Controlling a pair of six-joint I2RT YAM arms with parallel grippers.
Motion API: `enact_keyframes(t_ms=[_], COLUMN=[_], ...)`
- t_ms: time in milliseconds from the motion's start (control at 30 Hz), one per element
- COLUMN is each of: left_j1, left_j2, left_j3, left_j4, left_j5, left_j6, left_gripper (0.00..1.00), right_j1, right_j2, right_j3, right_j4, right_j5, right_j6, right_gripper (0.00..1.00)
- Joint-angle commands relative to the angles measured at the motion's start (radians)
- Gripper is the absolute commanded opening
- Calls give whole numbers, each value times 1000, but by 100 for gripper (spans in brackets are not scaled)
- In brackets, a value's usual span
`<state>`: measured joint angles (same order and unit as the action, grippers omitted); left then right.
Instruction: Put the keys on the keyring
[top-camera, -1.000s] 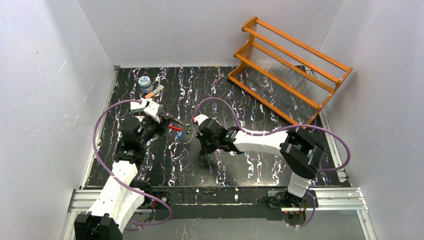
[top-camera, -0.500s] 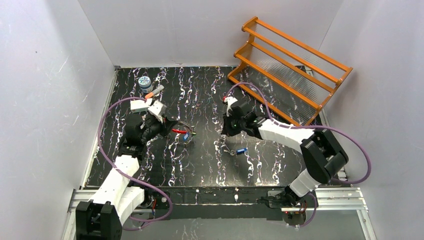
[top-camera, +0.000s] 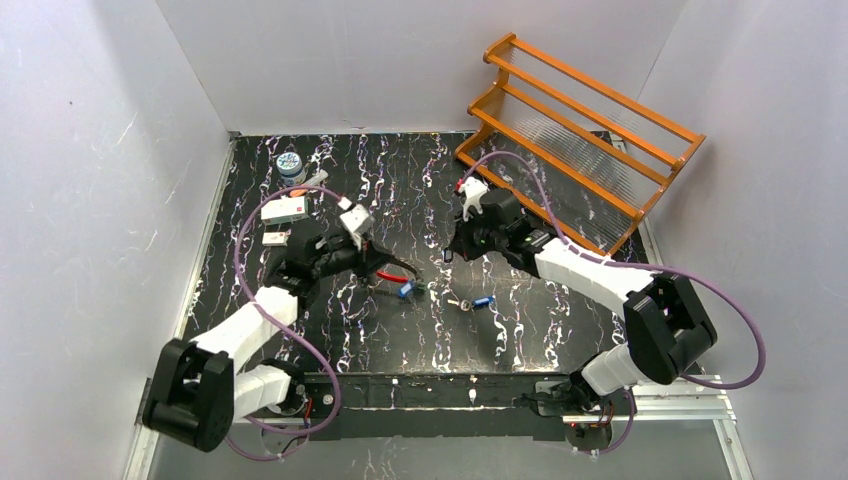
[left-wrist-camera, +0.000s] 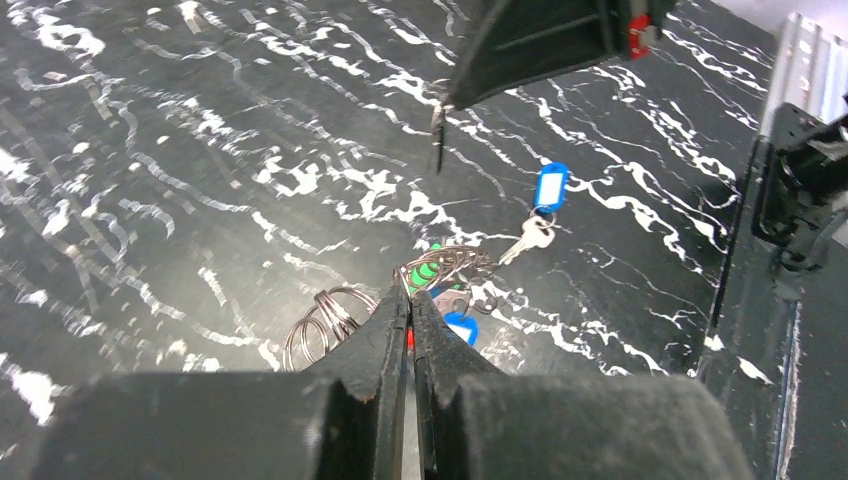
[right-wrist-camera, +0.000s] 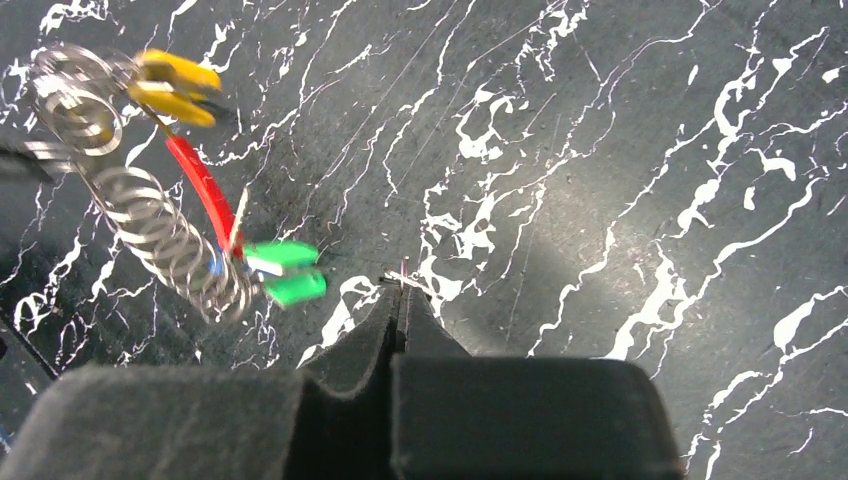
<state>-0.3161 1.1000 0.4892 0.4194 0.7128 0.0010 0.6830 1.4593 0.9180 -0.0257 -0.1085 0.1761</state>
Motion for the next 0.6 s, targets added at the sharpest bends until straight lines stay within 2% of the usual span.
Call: enact_keyframes(t_ms=[0, 67, 200, 333, 433, 567], left_j1=[-84, -111, -155, -176, -175, -175], left_j2=[77, 122, 171, 117, 47, -23], left_j3=[123, 155, 185, 188, 200, 249], left_j4=[23, -17, -85, -185, -325, -617], left_j5=[56, 63, 56, 5, -33, -76], left_j6=[77, 103, 125, 185, 278, 474], left_gripper=[0, 0, 0, 0, 0, 0], right_j1=[-77, -106, -130, -131, -131, -132], right_j2=[-22, -17, -59, -110, -114, -106], right_j3=[22, 28, -16, -52, -52, -42], right_j4=[29, -13, 15, 60, 62, 54], right_j5=[-156, -216, -284, -299, -305, -332], right_j6=[-29, -30, -52, -68, -82, -100], right_gripper=[1, 1, 1, 1, 1, 1])
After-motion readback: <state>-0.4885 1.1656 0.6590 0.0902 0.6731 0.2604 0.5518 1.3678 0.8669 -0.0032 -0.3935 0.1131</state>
